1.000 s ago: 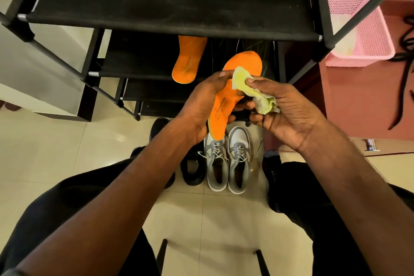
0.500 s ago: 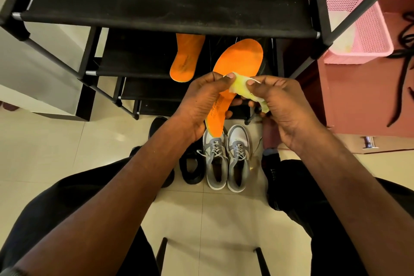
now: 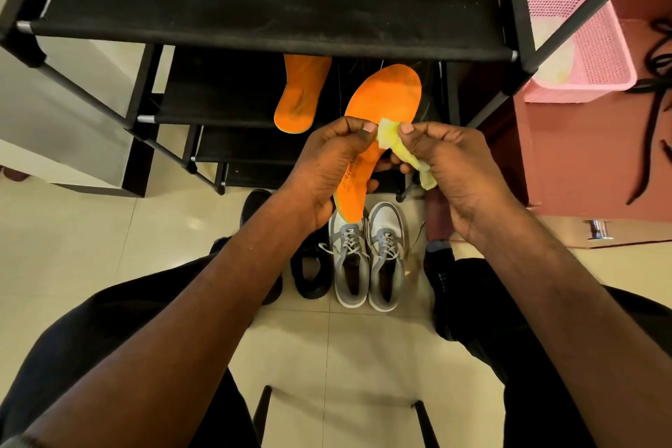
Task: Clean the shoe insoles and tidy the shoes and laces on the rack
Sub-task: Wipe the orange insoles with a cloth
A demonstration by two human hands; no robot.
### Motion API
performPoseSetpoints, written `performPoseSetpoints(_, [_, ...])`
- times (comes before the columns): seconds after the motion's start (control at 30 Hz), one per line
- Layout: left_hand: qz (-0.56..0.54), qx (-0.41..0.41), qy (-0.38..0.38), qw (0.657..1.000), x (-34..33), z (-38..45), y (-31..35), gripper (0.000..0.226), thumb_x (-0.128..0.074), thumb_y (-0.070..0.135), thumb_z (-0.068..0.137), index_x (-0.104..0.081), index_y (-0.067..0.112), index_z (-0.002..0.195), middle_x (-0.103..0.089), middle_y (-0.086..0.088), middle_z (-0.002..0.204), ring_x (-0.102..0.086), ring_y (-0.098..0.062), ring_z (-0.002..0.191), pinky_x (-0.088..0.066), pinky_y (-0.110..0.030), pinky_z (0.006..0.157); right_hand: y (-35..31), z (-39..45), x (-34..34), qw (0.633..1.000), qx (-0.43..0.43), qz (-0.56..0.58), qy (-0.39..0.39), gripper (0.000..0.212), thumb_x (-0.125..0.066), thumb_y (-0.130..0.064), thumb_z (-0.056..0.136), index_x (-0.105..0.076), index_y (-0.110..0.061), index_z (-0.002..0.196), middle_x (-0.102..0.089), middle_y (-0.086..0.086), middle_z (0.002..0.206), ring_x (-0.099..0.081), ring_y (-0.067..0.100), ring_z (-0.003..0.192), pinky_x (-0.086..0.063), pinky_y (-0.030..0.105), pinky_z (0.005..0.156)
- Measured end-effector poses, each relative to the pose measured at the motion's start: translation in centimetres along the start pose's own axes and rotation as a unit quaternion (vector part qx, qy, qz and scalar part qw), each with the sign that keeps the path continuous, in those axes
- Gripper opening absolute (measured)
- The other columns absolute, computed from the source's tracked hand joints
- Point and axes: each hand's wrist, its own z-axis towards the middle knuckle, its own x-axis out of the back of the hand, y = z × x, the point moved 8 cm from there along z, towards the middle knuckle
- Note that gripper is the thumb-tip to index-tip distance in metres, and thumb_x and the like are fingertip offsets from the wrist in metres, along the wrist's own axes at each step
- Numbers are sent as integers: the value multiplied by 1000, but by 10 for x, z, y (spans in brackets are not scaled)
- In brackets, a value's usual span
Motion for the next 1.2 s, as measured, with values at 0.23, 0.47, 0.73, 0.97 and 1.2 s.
performPoseSetpoints(0.23, [45,-32,22,998,0,2,1,21,-69,19,98,-64,8,116,-74,-19,116,-75,-34,103,-57,-36,65,-2,0,3,999,31,-16,30,23,-68,-33,100,-80,-16,91,-70,2,72,-60,11,66,-52,27,62])
performPoseSetpoints(0.47, [47,-14,10,999,1,1,7,44,-62,43,100,-65,4,119,-75,-15,114,-74,-35,105,-54,-39,71,-8,-1,4,995,67,-59,53,19,-71,-35,97,-80,-21,88,-75,-12,76,-68,-2,77,-50,25,76])
performPoseSetpoints(0.73, [99,-63,26,993,3,-1,12,28,-64,28,102,-65,1,111,-75,-11,105,-74,-28,95,-56,-34,65,-9,-3,-5,997,50,-50,-11,8,-74,-23,96,-81,-21,94,-80,-3,85,-74,5,86,-54,26,80])
performPoseSetpoints(0.97, [138,-109,40,984,3,-1,18,21,-62,29,103,-66,9,109,-74,-3,100,-75,-17,89,-60,-36,72,2,1,-2,1000,-9,-22,-5,15,-79,-21,91,-77,-13,104,-80,2,94,-75,13,88,-56,27,74])
performPoseSetpoints(1.2, [100,-51,29,993,0,-2,10,40,-59,40,103,-63,4,119,-75,-14,112,-75,-28,96,-57,-35,67,3,-1,-6,999,-34,0,-41,13,-66,-19,101,-78,-20,98,-74,-6,72,-62,0,60,-45,24,58])
